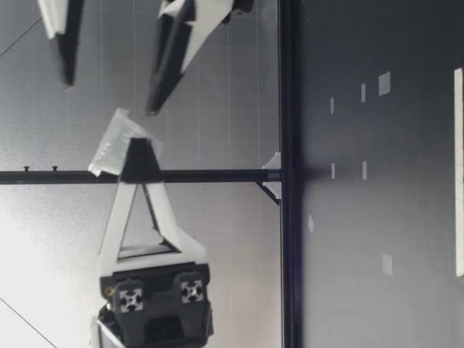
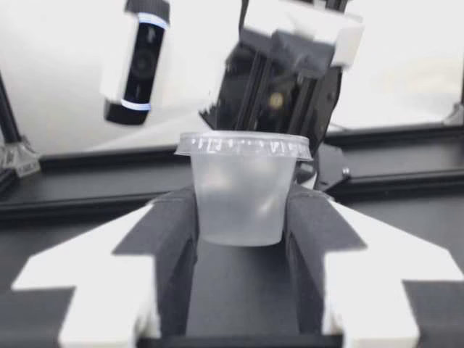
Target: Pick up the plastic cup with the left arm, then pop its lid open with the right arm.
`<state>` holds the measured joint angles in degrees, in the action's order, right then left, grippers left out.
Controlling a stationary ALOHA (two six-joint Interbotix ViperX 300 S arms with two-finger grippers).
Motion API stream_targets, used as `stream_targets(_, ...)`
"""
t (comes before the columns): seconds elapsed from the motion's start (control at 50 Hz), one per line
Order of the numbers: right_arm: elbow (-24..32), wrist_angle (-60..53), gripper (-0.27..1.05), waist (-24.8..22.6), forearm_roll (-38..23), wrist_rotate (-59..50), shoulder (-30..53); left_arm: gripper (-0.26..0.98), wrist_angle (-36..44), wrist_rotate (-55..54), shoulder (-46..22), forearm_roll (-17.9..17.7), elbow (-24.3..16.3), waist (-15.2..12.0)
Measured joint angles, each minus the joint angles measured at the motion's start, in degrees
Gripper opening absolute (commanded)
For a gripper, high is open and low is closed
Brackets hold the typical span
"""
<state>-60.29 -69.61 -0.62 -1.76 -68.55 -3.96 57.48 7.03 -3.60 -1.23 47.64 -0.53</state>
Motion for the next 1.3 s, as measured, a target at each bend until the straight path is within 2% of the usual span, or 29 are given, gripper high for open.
stream_targets(0.08, 1.05, -0.97, 0.71, 0.00, -1.41, -0.18, -1.14, 0.28, -0.18, -0.26, -0.18, 0.00, -0.35, 0.00)
stream_targets(0.16, 2.02, -6.86, 0.70, 0.09, -3.96, 0.35, -4.13, 0.28, -0.26, -0.18, -0.09, 0.26, -1.41, 0.09)
stream_targets(0.26, 2.11, -14.50, 0.70, 0.09, -7.21, 6.33, -12.30, 0.28, -0.70, -0.79, -0.79, -0.18, -0.35, -0.09)
stream_targets(0.46, -2.72, -4.39, 0.70, 0.09, -2.99, 14.94, -19.95, 0.28, -0.79, -0.88, -0.88, -0.09, -0.26, -0.09)
stream_targets(0.7, -3.60, -0.35, 0.70, 0.18, -2.37, 19.86, -18.98, 0.28, -0.79, -0.97, -1.41, -0.09, -0.35, -0.09)
stream_targets(0.9, -3.96, 8.00, 0.70, 0.26, -4.39, 45.26, -19.86, 0.28, -1.14, -2.02, -1.58, -0.09, -0.35, -0.09)
stream_targets(1.04, -3.96, 20.65, 0.70, 0.35, -4.83, 67.32, -24.08, 0.28, -2.02, -3.78, -1.67, -0.09, -0.35, -0.09)
stream_targets(1.12, -4.13, 28.65, 0.70, 0.26, -3.96, 76.46, -26.54, 0.28, -2.55, -4.57, -1.67, -0.09, -0.35, -0.09)
stream_targets(1.22, -4.57, 37.18, 0.70, 0.35, -1.05, 79.89, -29.27, 0.28, -3.60, -5.63, -1.58, -0.09, -0.35, -0.09)
stream_targets(1.3, -5.63, 39.37, 0.70, 0.35, -0.09, 79.80, -31.29, 0.28, -4.31, -5.80, -1.58, -0.09, -0.35, 0.00)
